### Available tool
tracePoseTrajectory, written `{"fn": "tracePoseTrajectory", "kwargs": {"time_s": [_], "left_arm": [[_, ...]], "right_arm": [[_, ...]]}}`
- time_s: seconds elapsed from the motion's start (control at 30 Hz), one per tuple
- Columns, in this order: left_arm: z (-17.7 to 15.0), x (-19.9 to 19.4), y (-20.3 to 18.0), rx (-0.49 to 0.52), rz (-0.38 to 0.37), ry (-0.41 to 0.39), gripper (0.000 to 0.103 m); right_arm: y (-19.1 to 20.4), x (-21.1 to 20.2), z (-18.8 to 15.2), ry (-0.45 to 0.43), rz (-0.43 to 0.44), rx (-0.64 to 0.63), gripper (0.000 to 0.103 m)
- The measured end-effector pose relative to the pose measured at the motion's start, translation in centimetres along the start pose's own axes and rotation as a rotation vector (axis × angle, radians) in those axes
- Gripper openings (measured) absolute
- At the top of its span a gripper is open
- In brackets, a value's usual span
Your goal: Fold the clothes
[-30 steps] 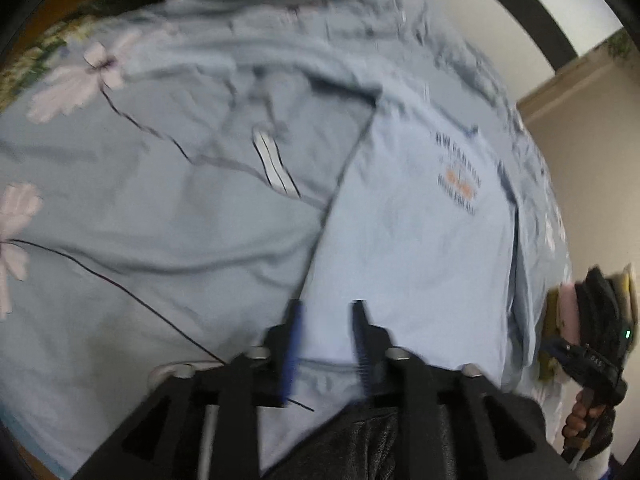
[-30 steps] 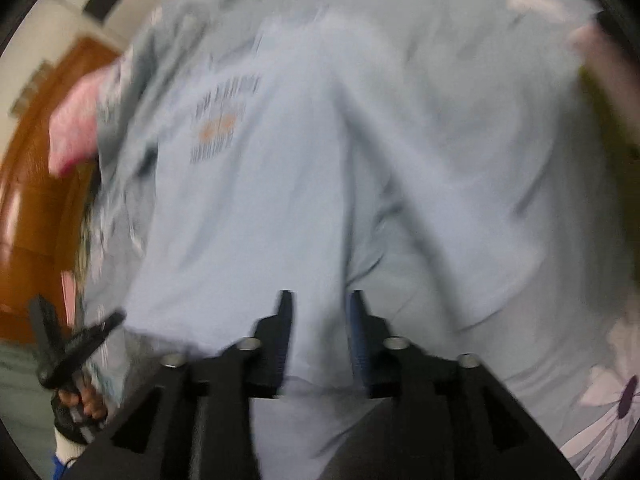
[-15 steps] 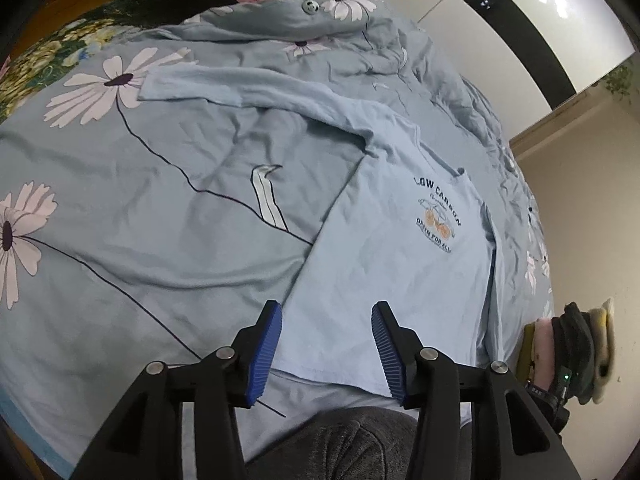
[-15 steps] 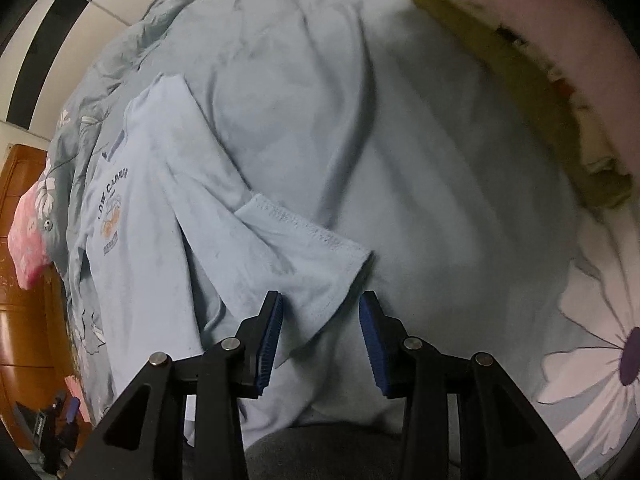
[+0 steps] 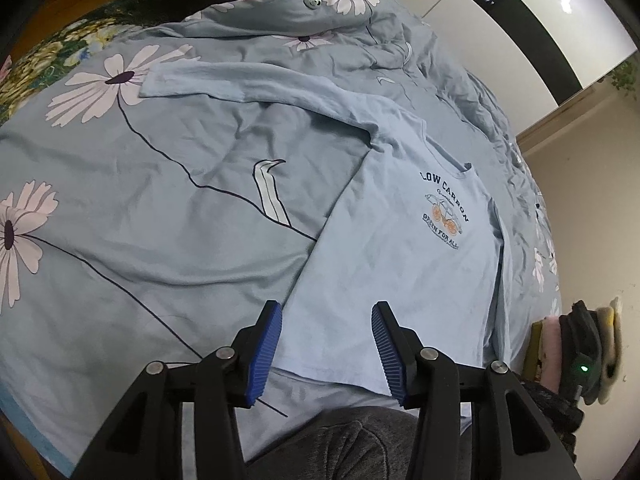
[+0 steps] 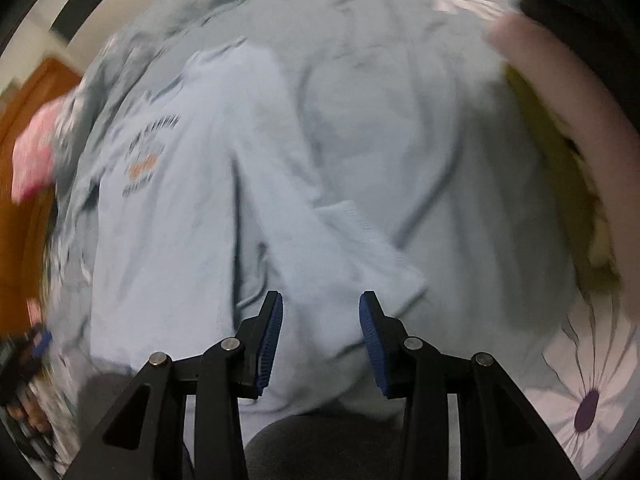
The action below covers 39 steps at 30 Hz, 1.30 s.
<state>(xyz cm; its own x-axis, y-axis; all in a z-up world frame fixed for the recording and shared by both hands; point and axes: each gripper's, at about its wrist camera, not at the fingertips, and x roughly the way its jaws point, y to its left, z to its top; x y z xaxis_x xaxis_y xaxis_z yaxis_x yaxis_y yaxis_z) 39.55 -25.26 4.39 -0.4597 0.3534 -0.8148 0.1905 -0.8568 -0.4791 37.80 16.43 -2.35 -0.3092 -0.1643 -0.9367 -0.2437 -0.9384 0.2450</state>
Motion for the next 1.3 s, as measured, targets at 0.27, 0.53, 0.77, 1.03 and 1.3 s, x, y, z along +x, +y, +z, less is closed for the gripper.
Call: {"fn": "tracePoseTrajectory", "kwargs": {"time_s": [0.27, 0.53, 0.77, 1.03, 1.3], "left_arm": [[0.2, -0.2, 0.1, 0.017, 0.015, -0.007, 0.051], [1.8, 0.1, 1.3, -0.024, -0.009, -0.040, 0.051], [4.6, 1.7, 2.0, -0.049, -0.041, -0.055, 0.051], [10.3, 4.7, 1.5, -0.039, -0.078, -0.082, 0.052], [16.4, 9.9, -3.2, 0.119, -0.077, -0.074, 0.054]], "right_arm": [[1.4, 3.7, 0.6, 0.102, -0.161, -0.095, 0.005], [2.3, -4.5, 5.2, 0.022, 0.239, -0.036, 0.001], [11.5, -9.3, 12.9, -0.050, 0.509, -0.123, 0.001], [27.8, -3.4, 21.0, 0.012, 0.551, -0.277, 0.001], [33.9, 10.3, 24.3, 0.172, 0.401, -0.307, 0.002]]}}
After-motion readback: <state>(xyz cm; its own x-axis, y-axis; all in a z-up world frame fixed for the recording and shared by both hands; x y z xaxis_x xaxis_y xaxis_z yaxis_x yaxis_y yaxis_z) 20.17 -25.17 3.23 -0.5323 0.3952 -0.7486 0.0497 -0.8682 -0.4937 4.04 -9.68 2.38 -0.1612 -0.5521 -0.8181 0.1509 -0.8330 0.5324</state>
